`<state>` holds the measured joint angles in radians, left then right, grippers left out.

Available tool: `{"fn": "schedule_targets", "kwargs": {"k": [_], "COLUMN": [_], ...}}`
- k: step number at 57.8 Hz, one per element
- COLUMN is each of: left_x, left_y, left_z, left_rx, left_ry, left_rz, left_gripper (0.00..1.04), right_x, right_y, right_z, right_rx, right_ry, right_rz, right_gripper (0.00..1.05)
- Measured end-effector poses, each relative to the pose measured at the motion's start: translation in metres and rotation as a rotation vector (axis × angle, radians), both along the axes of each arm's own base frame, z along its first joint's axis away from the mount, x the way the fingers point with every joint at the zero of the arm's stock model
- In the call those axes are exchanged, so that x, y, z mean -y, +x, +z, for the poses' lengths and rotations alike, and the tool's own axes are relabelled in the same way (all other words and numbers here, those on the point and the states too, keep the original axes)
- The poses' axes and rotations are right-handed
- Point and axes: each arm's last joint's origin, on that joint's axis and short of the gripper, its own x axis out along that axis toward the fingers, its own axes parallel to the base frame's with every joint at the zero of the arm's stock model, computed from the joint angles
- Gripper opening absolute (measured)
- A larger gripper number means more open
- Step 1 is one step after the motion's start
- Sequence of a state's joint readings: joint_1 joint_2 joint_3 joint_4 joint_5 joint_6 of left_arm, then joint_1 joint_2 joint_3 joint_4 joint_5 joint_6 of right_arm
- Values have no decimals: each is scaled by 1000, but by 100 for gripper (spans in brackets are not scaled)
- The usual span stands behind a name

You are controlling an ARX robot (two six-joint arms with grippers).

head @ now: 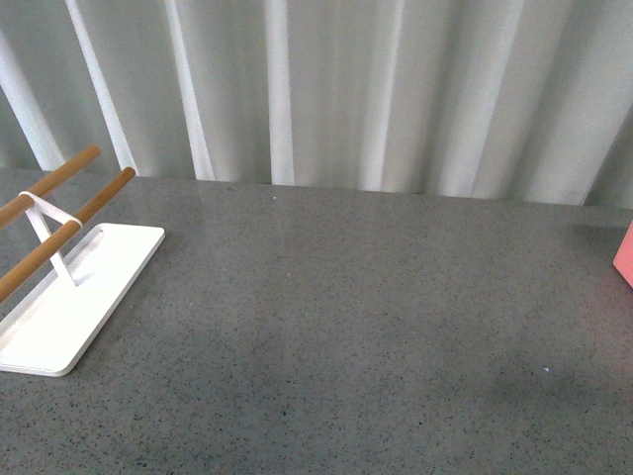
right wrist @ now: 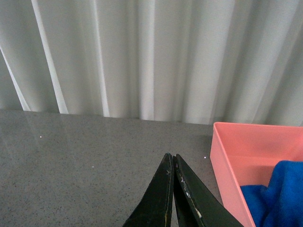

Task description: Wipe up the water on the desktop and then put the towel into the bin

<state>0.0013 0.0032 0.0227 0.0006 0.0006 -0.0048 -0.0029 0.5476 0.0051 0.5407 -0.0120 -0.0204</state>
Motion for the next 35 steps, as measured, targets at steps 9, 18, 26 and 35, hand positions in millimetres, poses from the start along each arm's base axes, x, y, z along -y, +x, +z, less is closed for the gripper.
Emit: {"fn": "schedule_targets", "kwargs": {"k": [9, 18, 26, 35], "left_x": [0, 0, 0, 0], "left_y": [0, 0, 0, 0], "left_z": [0, 0, 0, 0], "left_rx": [0, 0, 0, 0], "left_ry": [0, 0, 0, 0], "left_rz": [0, 0, 0, 0], "left_gripper": [98, 98, 98, 98], "right_x": [0, 0, 0, 0], "right_y": [-6, -12, -16, -19], "right_z": [1, 2, 3, 3], "right_rx": [4, 8, 10, 10], "right_ry": [0, 0, 0, 0], "right_rz": [0, 0, 0, 0], "right_gripper": [3, 3, 3, 3]}}
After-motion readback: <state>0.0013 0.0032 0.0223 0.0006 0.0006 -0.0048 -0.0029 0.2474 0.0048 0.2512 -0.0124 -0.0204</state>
